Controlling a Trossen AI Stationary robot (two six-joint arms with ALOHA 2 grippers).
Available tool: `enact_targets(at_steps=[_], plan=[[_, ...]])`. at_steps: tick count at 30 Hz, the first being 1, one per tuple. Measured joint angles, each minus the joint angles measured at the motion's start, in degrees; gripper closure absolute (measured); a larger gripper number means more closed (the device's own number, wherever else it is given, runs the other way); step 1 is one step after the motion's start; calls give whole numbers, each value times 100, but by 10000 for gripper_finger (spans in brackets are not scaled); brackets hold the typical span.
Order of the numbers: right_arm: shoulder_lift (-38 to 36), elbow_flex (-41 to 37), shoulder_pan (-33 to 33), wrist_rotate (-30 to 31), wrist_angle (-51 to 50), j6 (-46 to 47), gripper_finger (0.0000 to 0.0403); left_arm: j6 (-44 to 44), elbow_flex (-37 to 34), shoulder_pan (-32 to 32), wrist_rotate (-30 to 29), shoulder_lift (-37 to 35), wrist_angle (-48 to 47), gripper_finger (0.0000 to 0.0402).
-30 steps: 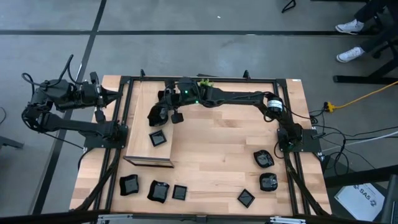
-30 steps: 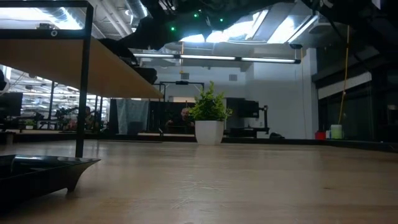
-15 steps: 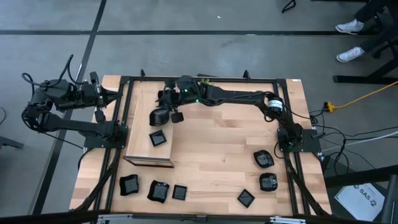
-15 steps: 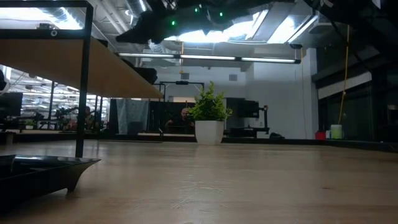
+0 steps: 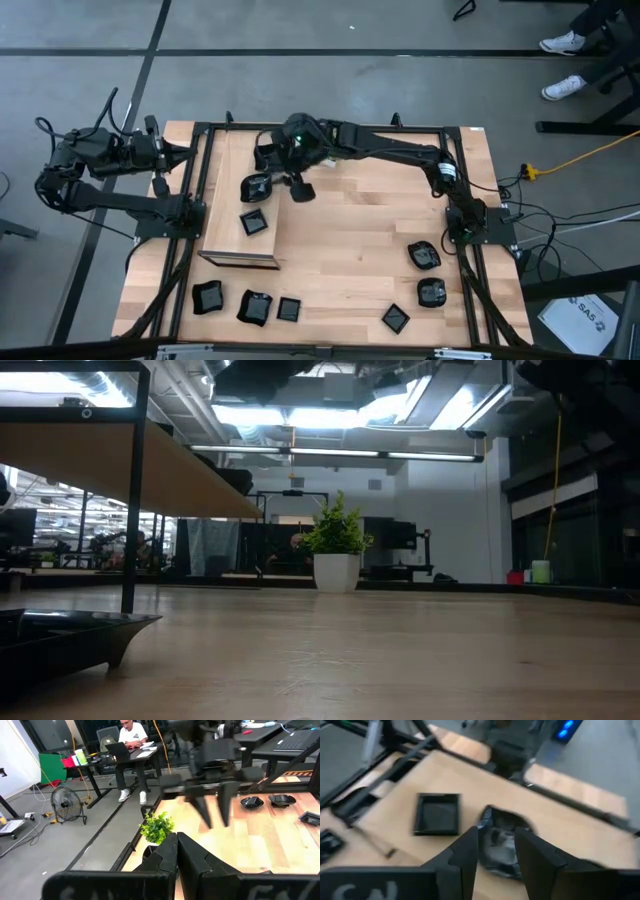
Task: Pick & Place Mini shaped plates
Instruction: Stack the black leaf shape bowl on top of the black leaf shape bowl on the shelf
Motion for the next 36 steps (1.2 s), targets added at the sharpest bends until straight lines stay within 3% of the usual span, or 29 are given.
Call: enact_targets(at_steps=[5,14,18,36], plan=[[-168,-28,199,-42,-1262,268,274,-2,2,-2,0,2,-2,398],[-250,-28,483,-45,-2511,726,274,-2,1,-2,0,0,0,398],[-251,-87,607,-528,-3013,678,274,0,2,-1,-2,1,-2,398],[-248,-93,1446,-169,-3836,1099,274,-1,1,0,0,2,-1,398]])
